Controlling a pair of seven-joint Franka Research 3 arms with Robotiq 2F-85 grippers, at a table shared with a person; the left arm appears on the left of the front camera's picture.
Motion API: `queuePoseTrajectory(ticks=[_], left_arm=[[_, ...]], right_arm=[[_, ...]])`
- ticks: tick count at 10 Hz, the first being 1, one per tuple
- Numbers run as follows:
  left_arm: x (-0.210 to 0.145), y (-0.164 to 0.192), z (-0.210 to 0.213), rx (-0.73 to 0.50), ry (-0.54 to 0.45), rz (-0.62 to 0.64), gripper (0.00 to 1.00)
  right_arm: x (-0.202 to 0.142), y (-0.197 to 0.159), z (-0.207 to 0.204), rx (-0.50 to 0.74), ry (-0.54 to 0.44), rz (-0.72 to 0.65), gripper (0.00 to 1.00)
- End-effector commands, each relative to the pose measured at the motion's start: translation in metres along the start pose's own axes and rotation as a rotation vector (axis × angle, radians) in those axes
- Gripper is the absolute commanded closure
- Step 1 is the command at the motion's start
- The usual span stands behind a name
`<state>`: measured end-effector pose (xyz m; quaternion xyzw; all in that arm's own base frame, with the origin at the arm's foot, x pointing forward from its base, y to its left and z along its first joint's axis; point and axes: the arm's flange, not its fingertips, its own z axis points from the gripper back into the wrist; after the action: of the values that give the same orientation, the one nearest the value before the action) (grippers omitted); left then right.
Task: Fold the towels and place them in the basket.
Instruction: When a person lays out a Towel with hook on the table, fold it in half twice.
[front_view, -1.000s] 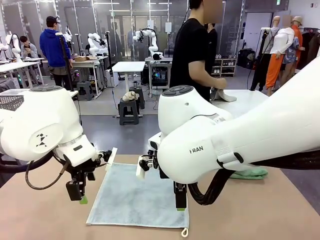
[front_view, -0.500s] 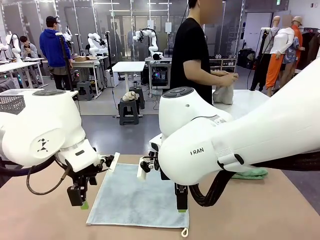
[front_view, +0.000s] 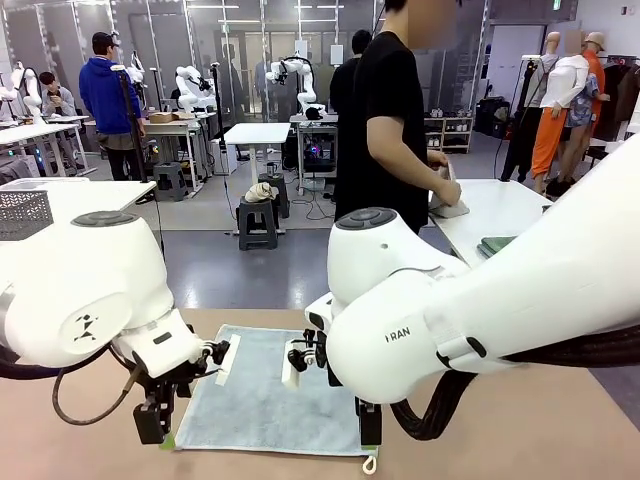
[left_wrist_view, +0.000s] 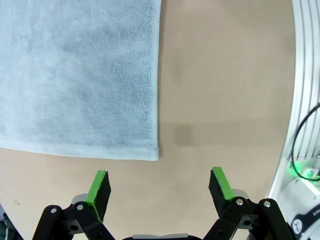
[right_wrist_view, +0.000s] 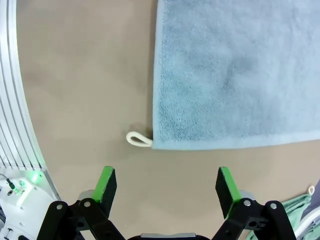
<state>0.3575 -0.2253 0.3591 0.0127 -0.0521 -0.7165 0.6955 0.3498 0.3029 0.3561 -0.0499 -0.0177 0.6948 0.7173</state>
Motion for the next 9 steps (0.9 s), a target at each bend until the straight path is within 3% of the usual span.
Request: queuePoseTrajectory(ticks=[1,9], left_arm=[[0.009,-0.003,-0.015,0.036,0.035,0.023,0.0],[0.006,0.006,-0.051,0.023,0.01,0.003,0.0]], right_arm=[[-0.004,-0.002,-0.015,0.023,-0.055,0.037,0.0],[-0.012,-0.009,-0.047,0.064,-0.068,-0.022,0.0]])
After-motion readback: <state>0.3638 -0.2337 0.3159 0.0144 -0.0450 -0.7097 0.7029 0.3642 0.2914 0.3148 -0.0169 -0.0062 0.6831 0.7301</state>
